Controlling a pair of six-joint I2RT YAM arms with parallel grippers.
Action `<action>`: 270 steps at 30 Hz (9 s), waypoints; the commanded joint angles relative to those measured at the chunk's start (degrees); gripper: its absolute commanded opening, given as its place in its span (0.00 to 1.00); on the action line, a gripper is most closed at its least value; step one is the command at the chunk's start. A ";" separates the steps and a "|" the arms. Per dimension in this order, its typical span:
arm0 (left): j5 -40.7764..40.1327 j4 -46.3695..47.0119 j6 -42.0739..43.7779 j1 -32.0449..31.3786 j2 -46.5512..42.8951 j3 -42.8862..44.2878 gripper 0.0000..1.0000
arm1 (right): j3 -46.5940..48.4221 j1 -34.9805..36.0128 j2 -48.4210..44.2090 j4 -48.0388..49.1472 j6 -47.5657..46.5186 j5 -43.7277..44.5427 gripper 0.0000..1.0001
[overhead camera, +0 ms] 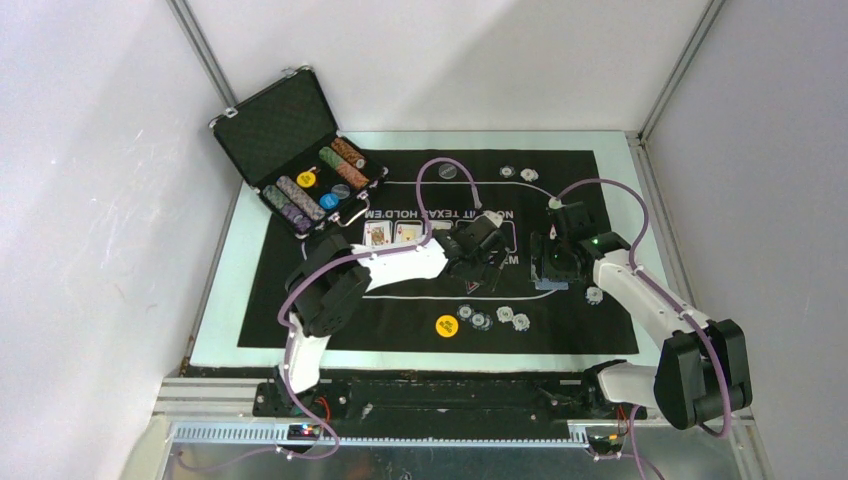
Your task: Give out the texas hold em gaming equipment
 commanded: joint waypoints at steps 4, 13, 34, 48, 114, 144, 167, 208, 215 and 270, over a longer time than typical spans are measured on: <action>-6.01 -1.12 -9.18 -0.30 3.33 4.11 1.00 | -0.15 -0.21 -2.24 2.24 0.13 -0.48 0.00; -4.98 1.25 -13.71 -0.43 4.55 4.19 1.00 | -0.33 -0.19 -2.18 2.55 0.02 -0.71 0.00; -14.84 -9.26 -14.72 -3.50 11.84 10.72 0.87 | -0.59 -0.08 -2.41 3.20 0.01 -1.71 0.00; -13.75 -11.31 -14.70 -4.10 11.73 9.65 0.78 | -0.78 -0.07 -2.29 3.22 0.10 -1.68 0.00; -4.35 -5.64 -10.14 -5.46 3.88 1.67 0.40 | -0.69 0.44 -1.35 3.48 0.09 -1.34 0.00; -11.04 -0.02 -14.77 -1.42 -42.22 -39.04 0.21 | -0.71 0.55 -1.92 3.39 0.02 -1.42 0.00; -11.26 8.46 -13.63 -3.08 -43.88 -48.79 0.40 | -0.69 1.03 -1.12 4.00 -0.33 -1.56 0.00; 33.84 43.91 -24.58 16.57 -51.36 -54.04 1.00 | 7.58 30.31 5.60 2.05 -14.89 -5.54 0.00; 46.20 62.20 -32.37 16.51 -37.36 -53.76 1.00 | 8.36 31.86 5.52 2.21 -15.44 -6.88 0.00; 38.83 36.62 -17.72 14.09 -32.14 -45.38 0.71 | 8.37 33.12 -1.35 1.47 -15.67 -8.60 0.00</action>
